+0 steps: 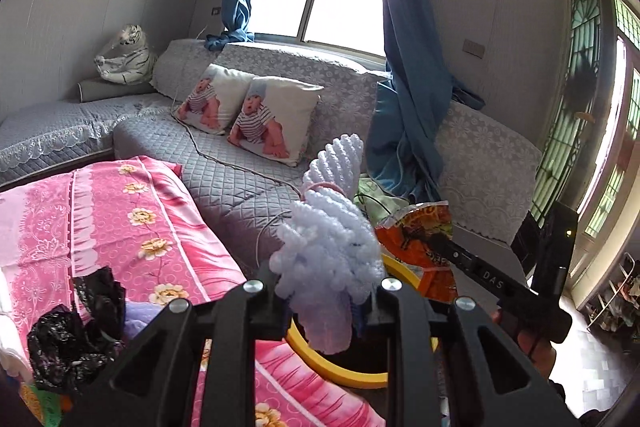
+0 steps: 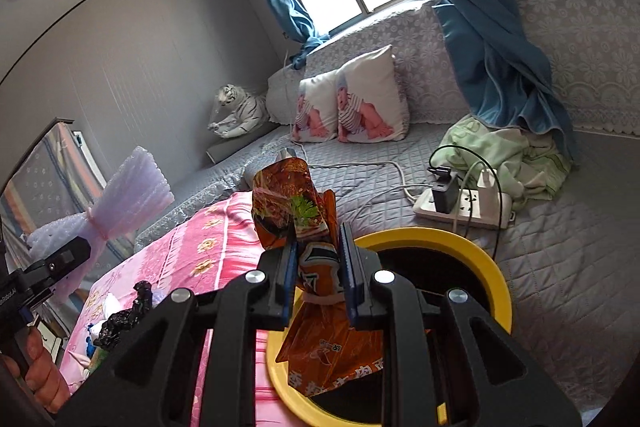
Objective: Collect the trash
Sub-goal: 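Carry both held items over to the yellow-rimmed bin with both tools, then open both tools above the bin to drop the wrapper and puff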
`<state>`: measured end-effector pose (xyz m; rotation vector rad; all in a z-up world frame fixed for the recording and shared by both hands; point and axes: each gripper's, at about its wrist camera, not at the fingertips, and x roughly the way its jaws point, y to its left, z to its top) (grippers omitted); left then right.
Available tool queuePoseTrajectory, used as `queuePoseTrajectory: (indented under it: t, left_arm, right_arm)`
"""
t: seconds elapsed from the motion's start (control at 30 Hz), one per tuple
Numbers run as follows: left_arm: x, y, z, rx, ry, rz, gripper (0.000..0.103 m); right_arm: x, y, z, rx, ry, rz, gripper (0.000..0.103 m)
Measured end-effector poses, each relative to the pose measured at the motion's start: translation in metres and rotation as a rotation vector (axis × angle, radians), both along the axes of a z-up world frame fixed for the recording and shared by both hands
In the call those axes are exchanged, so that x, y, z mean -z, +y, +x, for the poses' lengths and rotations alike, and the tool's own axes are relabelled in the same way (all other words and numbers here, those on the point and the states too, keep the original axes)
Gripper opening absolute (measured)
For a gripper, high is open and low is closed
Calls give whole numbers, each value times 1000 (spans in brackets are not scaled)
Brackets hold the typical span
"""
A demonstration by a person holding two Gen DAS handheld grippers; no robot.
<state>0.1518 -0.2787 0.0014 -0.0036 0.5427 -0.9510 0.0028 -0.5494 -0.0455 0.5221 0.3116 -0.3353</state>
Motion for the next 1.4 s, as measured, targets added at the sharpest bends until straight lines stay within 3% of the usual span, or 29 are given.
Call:
queuePoseTrajectory:
  t: [0.3,0.83,0.93,1.0,1.07,1.4]
  left_arm:
    - [51,-57,4,47,91,74,21]
    - [106,-90,19,124,263,143,23]
    - [107,-86,24,104,290,130,27]
    - [106,-82,27,77,290,127,35]
    - [105,-79,30,63,300,115,47]
    - [82,-58,35,-14,269,66,49]
  right_arm:
    - [37,-23,11,96,105,54,19]
    - [77,-56,24,143,227,188,20]
    - [77,-55,23,143,228,185,22]
    - [76,-55,22,149,226,184,29]
    - [76,-56,21,152,220,187,41]
    - [62,-54,9,185,184,181,41]
